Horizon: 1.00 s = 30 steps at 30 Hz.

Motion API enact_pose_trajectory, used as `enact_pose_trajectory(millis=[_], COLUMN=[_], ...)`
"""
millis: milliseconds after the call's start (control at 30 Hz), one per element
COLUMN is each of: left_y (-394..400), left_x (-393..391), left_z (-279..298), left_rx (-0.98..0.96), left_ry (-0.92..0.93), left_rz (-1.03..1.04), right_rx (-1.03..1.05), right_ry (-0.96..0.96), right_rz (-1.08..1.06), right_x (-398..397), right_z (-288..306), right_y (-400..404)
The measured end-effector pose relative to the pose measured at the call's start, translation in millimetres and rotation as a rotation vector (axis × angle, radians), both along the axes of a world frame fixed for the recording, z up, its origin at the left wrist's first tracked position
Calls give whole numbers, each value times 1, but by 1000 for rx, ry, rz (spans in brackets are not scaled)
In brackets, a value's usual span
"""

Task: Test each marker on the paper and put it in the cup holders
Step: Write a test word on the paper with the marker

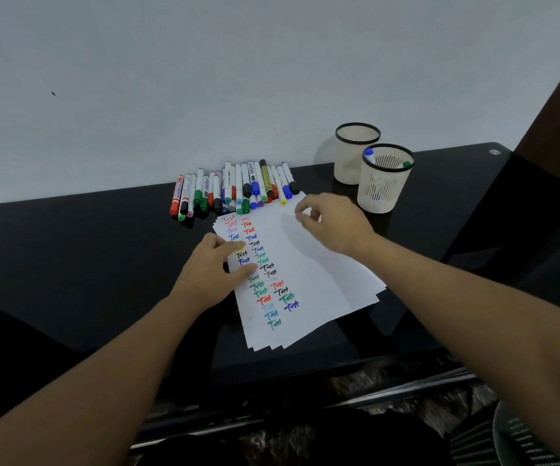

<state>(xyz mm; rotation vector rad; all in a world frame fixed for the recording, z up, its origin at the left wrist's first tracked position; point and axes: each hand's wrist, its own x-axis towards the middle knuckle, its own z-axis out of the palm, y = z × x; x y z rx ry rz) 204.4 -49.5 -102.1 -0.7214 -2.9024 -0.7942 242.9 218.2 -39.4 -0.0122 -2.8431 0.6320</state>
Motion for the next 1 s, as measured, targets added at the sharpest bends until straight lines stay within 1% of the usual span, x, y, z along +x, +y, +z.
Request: enact_pose_trajectory(millis=[67, 133, 200, 367, 533, 667, 733, 833, 1000], left_y=[-3, -3, -4, -4, -5, -5, -4, -5, -4], left_x=[0, 1, 0, -2, -4, -5, -5, -6, -6], left_z=[-6, -12, -15, -18, -21, -22, -22, -22, -22], left_rx=[23, 38, 53, 86, 114, 110, 111, 109, 115], left_ry=[32, 77, 82, 95, 105, 106, 105, 106, 113], left_rz=[10, 10, 13, 2, -3, 1, 2, 2, -1], right_rx=[14, 22, 29, 44, 123, 209, 231, 191, 204], right_ry=[-134, -200, -207, -134, -227, -264, -254, -170, -74], right_rz=[19, 33, 23, -58, -162, -165, -162, -179, -246], right_x=[-12, -25, -39, -76, -106, -117, -118, -115, -106], right_z=[-12, -21, -27, -36, -38, -39, -40, -40, -43], right_y=[-6, -8, -8, -3, 8, 7, 6, 7, 9])
